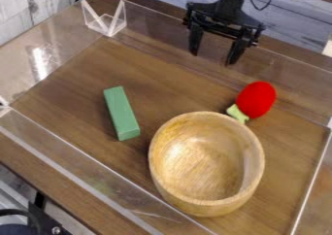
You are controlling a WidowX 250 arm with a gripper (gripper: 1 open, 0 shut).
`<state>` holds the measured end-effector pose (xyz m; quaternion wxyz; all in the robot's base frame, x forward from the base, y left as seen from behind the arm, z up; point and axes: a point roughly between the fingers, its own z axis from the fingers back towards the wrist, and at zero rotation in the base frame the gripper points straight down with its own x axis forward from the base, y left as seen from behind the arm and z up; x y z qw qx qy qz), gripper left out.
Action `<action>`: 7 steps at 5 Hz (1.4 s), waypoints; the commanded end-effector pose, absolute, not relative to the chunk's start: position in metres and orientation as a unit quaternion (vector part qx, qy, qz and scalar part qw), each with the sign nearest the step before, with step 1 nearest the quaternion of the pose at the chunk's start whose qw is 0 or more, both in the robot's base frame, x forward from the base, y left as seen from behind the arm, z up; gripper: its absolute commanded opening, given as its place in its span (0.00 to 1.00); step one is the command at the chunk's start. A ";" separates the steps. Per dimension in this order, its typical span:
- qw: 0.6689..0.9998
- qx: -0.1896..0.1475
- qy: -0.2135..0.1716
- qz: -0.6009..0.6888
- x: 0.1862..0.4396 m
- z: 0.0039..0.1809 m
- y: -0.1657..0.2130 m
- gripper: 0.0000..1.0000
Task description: Move the red object to the right side of the table
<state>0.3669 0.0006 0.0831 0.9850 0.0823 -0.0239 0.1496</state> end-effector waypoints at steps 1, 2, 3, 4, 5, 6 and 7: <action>0.986 0.074 -0.068 0.135 0.371 0.123 -0.003 1.00; 0.985 0.072 -0.075 0.137 0.373 0.113 -0.011 1.00; 0.984 0.074 -0.081 0.143 0.370 0.102 -0.015 1.00; 0.982 0.079 -0.082 0.148 0.372 0.112 -0.020 1.00; 0.980 0.087 -0.086 0.155 0.374 0.124 -0.023 1.00; 0.978 0.089 -0.091 0.166 0.373 0.128 -0.019 1.00; 0.977 0.091 -0.085 0.171 0.372 0.124 -0.012 1.00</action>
